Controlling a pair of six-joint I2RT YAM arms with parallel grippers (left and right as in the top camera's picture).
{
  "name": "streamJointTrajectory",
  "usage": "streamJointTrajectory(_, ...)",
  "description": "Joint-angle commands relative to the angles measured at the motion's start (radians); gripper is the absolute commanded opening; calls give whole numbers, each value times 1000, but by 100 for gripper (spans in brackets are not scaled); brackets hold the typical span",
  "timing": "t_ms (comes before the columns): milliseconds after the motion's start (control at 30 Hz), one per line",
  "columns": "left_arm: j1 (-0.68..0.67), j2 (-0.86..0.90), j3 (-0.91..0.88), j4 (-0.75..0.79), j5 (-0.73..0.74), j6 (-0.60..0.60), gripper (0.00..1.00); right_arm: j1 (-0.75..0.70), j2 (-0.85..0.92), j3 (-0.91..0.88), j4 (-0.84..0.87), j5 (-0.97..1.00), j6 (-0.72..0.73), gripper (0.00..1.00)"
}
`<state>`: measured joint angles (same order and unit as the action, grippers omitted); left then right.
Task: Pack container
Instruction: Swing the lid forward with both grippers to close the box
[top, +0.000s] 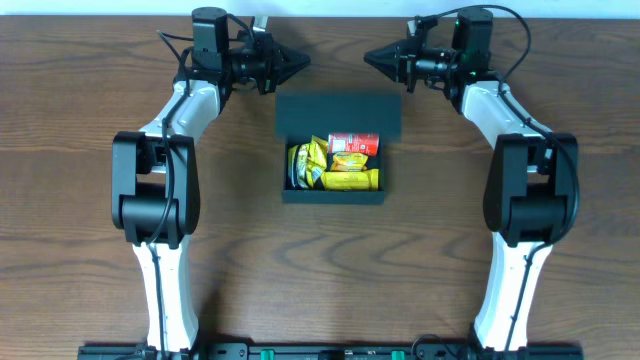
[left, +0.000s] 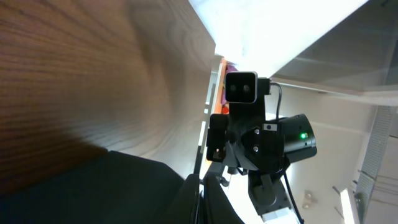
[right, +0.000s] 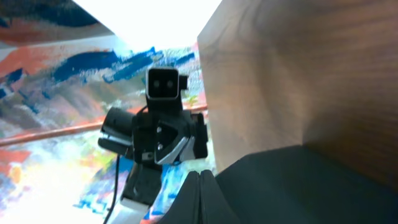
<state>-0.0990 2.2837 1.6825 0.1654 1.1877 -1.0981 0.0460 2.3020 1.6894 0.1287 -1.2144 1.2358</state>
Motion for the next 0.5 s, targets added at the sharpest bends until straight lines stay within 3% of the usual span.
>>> streamJointTrajectory(0, 4, -3, 24, 9, 54, 25, 6, -5, 11, 13, 5, -72, 24, 2)
streamJointTrajectory(167, 23, -63, 24, 72, 122, 33, 6, -23, 2, 13, 142, -141, 47, 2)
streamJointTrajectory(467, 82, -361, 24, 74, 100, 130, 6, -18, -174, 13, 281, -155, 49, 2)
